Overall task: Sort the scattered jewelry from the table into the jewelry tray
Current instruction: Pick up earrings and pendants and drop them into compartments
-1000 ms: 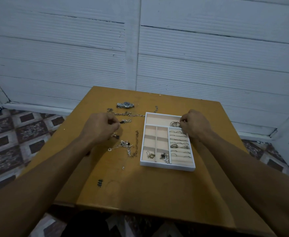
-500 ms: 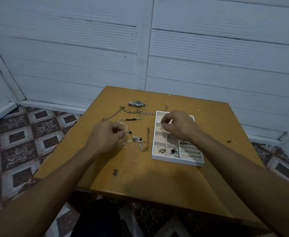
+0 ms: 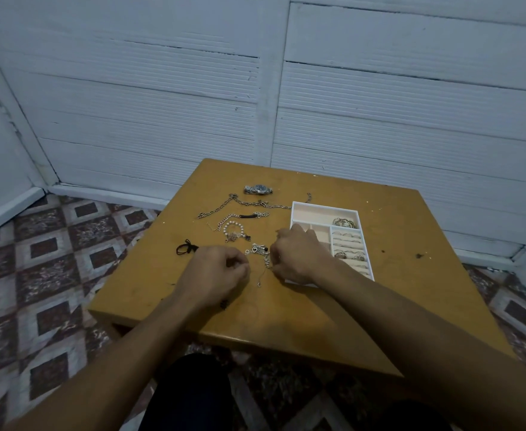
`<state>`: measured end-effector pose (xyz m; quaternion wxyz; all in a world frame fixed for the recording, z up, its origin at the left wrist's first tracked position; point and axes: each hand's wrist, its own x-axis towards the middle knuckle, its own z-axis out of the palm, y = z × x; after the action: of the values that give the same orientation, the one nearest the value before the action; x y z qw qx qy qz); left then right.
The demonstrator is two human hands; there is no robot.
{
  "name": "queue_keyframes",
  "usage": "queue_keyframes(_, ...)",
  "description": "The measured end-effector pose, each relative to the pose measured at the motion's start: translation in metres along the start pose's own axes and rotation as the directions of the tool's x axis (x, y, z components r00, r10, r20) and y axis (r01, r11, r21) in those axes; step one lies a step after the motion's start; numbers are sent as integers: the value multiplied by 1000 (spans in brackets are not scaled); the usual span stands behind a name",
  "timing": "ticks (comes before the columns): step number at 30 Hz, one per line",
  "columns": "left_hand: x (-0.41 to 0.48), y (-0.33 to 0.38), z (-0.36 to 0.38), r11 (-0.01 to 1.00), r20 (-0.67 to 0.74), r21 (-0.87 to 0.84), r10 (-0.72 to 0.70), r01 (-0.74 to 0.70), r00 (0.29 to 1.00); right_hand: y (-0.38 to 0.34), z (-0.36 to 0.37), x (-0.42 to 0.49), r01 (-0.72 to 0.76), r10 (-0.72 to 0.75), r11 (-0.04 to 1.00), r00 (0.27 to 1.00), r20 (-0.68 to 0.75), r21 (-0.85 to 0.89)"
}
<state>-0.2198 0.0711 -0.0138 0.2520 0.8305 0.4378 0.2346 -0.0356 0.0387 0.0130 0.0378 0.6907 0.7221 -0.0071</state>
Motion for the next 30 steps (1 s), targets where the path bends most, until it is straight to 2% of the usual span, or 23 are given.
queue_keyframes(5, -5, 7, 0, 999, -47, -47, -14, 11, 999, -3, 3, -1, 5, -5, 999, 1000, -10, -35)
queue_keyframes(7, -5, 10, 1, 996, -74, -87, -36, 30, 997, -3, 0, -4, -2, 2, 1000, 1000, -26, 2)
queue_keyframes(10, -3, 16, 4, 971, -101, -221, -110, 85, 989, 0, -14, -7, -26, 40, 985, 996, -80, 173)
queue_keyframes(14, 1, 26, 8, 902, -116, -411, -194, 131, 974, 9, -35, -13, -37, 113, 877, 985, -131, 479)
queue_keyframes(17, 1, 36, 16, 886, -178, -449, -212, 112, 961, 12, -47, -19, -4, 139, 821, 971, -193, 572)
queue_keyframes(21, -2, 51, 23, 846, -197, -521, -249, 114, 948, 12, -61, -22, 17, 141, 794, 967, -211, 608)
queue_keyframes(24, -3, 63, 23, 721, -174, -675, -361, 155, 916, 6, -73, -28, 42, 130, 782, 965, -228, 622)
queue_keyframes(26, -2, 69, 22, 553, -76, -806, -449, 210, 890, 1, -83, -35, 74, 118, 772, 959, -257, 631)
queue_keyframes(28, -2, 71, 23, 380, 45, -889, -479, 253, 877, -5, -92, -41, 98, 110, 757, 955, -274, 646)
queue_keyframes(30, -5, 71, 24, 298, 117, -912, -471, 282, 874, -10, -99, -48, 114, 99, 740, 956, -275, 663)
